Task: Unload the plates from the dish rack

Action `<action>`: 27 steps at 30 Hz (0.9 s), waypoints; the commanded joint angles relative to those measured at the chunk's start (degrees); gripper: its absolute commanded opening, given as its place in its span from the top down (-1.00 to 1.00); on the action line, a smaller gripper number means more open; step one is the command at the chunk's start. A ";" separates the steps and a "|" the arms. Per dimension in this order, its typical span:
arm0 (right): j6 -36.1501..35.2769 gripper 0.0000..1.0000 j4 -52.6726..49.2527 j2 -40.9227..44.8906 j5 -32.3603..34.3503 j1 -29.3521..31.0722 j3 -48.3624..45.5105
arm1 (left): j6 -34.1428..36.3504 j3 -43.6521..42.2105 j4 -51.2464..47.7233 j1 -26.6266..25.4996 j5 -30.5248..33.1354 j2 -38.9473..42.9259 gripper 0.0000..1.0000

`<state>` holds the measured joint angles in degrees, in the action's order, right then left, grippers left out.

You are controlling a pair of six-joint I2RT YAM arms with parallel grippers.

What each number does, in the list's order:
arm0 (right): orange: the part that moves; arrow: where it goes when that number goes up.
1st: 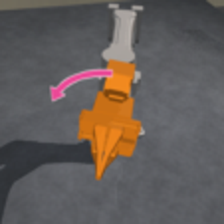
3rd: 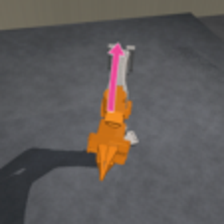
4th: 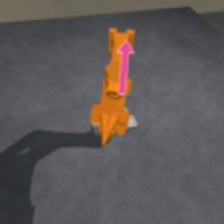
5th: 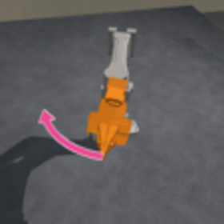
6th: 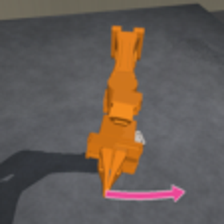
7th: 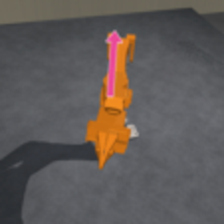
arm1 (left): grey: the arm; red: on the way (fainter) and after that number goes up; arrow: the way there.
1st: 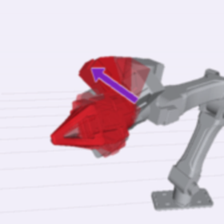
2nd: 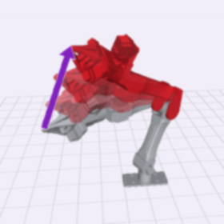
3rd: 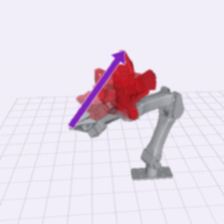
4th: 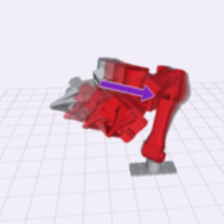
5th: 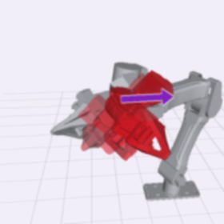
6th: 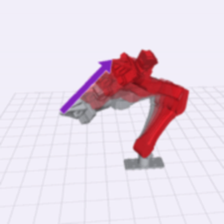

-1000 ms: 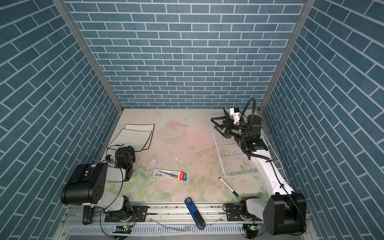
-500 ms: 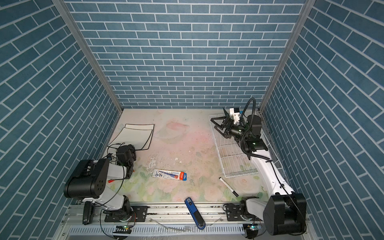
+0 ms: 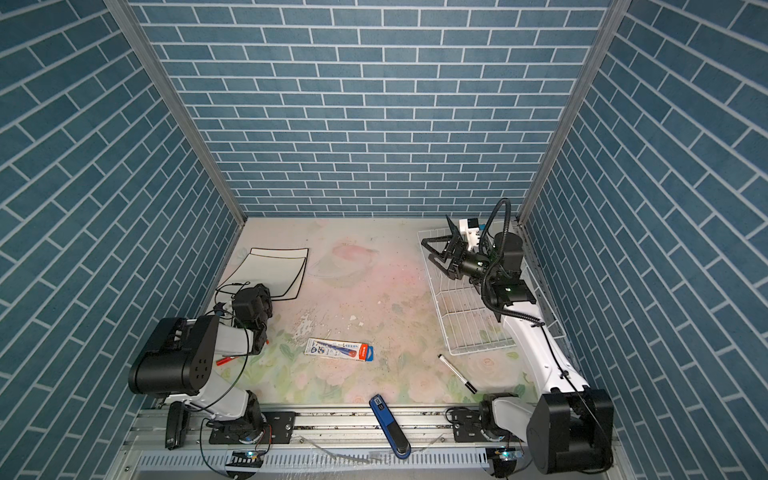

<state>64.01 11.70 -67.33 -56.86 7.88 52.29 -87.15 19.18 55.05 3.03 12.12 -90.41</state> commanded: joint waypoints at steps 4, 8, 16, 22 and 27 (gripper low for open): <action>-2.64 -0.91 0.90 2.07 -0.53 0.12 -1.57 | 1.41 2.09 1.04 0.22 -0.24 3.19 0.32; -2.64 -0.91 0.79 2.12 -0.44 0.12 -1.45 | 1.29 2.20 -1.38 0.22 -0.31 4.47 0.17; -2.66 -0.91 0.79 2.12 -0.36 0.11 -1.31 | 1.57 2.25 -6.27 0.21 -0.43 7.53 -0.18; -2.58 -0.90 0.85 2.46 -0.36 0.13 -1.66 | 0.76 3.17 -9.28 0.27 -1.83 7.37 -0.28; -2.69 -0.90 0.64 2.64 -0.44 0.12 -1.76 | 0.77 4.37 -10.78 0.29 -3.40 6.54 -0.35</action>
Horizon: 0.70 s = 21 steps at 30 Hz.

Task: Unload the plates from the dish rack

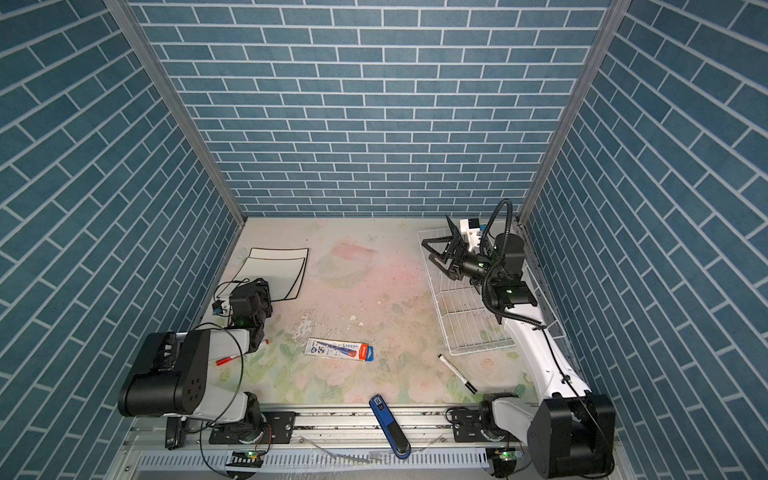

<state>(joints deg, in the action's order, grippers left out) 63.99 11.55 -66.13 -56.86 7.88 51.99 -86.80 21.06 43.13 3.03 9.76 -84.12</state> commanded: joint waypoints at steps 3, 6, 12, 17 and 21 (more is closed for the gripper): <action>-2.73 -0.90 0.79 1.44 -0.42 0.12 -1.45 | 1.15 3.86 -1.03 0.31 -2.09 -0.12 -0.39; -2.71 -0.90 0.90 1.33 -0.37 0.12 -1.44 | 1.48 5.18 -2.82 0.48 -3.76 -0.81 -0.42; -2.81 -0.90 0.97 1.26 -0.36 0.12 -1.45 | 0.99 6.27 -2.63 0.75 -6.20 -3.30 -0.44; -2.80 -0.90 0.91 1.35 -0.27 0.12 -1.70 | 1.28 7.21 -3.40 0.83 -7.62 -4.34 -0.49; -2.79 -0.90 0.91 1.26 -0.26 0.12 -1.62 | 1.52 7.59 -4.07 0.84 -8.26 -4.84 -0.51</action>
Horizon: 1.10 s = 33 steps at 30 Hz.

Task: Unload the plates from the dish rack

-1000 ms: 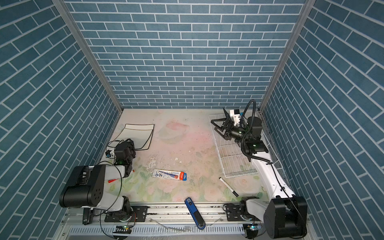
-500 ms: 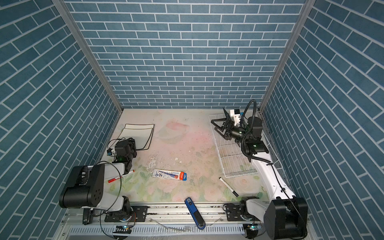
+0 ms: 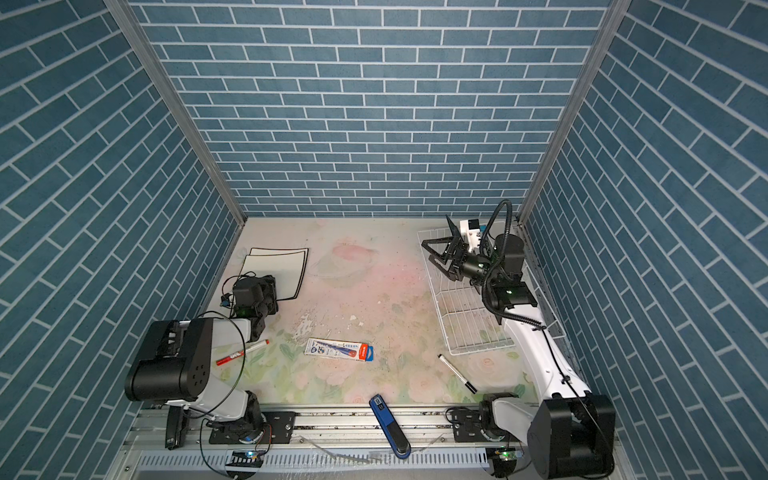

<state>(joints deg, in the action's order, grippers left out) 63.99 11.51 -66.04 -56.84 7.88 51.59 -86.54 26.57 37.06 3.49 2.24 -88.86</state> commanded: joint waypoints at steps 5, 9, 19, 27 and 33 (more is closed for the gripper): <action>-2.76 -0.90 0.91 1.18 -0.20 0.12 -1.30 | 3.03 3.30 -1.84 0.38 -1.02 0.50 -0.56; -2.76 -0.90 0.97 1.20 -0.13 0.12 -1.32 | 4.70 4.24 -5.22 0.38 -1.09 1.66 -0.63; -2.80 -0.90 1.14 1.53 -0.04 0.12 -1.72 | 5.66 6.01 -11.89 0.42 -2.05 2.66 -0.77; -2.73 -0.90 1.14 1.79 -0.20 0.12 -1.93 | 5.81 6.39 -12.39 0.47 -3.21 1.85 -0.80; -2.75 -0.90 1.14 1.71 -0.11 0.12 -2.07 | 8.27 7.09 -15.76 0.47 -4.04 3.27 -0.85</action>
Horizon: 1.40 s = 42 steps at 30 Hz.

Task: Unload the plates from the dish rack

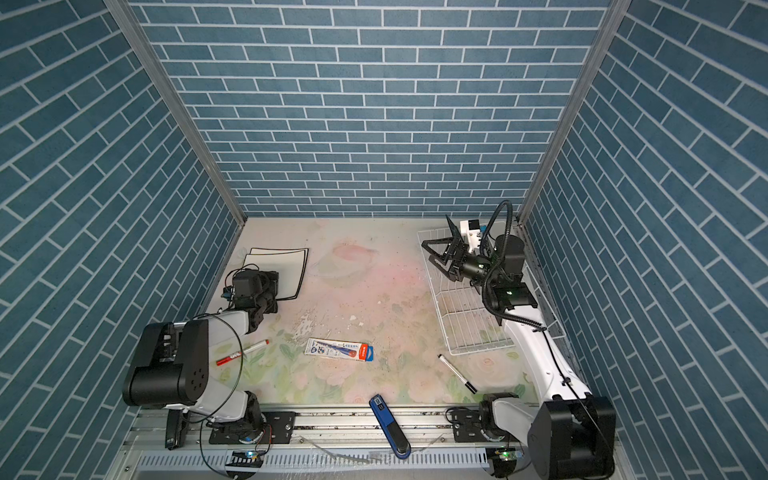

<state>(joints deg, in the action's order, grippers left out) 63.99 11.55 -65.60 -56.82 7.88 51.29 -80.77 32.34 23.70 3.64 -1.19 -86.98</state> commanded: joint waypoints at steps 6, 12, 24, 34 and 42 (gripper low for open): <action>-2.70 -0.90 0.98 1.18 -0.30 0.12 -1.28 | 2.55 0.93 -2.89 0.32 -0.43 1.91 -0.88; -2.77 -0.90 0.60 1.22 -0.66 0.12 -0.92 | 3.16 0.43 -3.68 0.32 -0.47 3.73 -0.90; -2.80 -0.90 0.57 1.75 -0.71 0.12 -1.47 | 2.28 -0.99 -2.73 0.32 -1.35 3.79 -0.93; -2.81 -0.90 0.47 2.00 -0.49 0.11 -1.63 | 2.03 -1.80 -3.44 0.32 -0.39 5.07 -0.95; -2.90 -0.90 0.08 2.23 -0.49 0.12 -1.78 | 4.56 -0.25 -8.80 0.75 -0.02 5.36 -0.99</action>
<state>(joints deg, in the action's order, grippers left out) 63.99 11.33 -64.84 -56.82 7.88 51.13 -78.13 30.94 17.69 3.84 -2.37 -82.70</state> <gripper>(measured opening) 0.951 0.995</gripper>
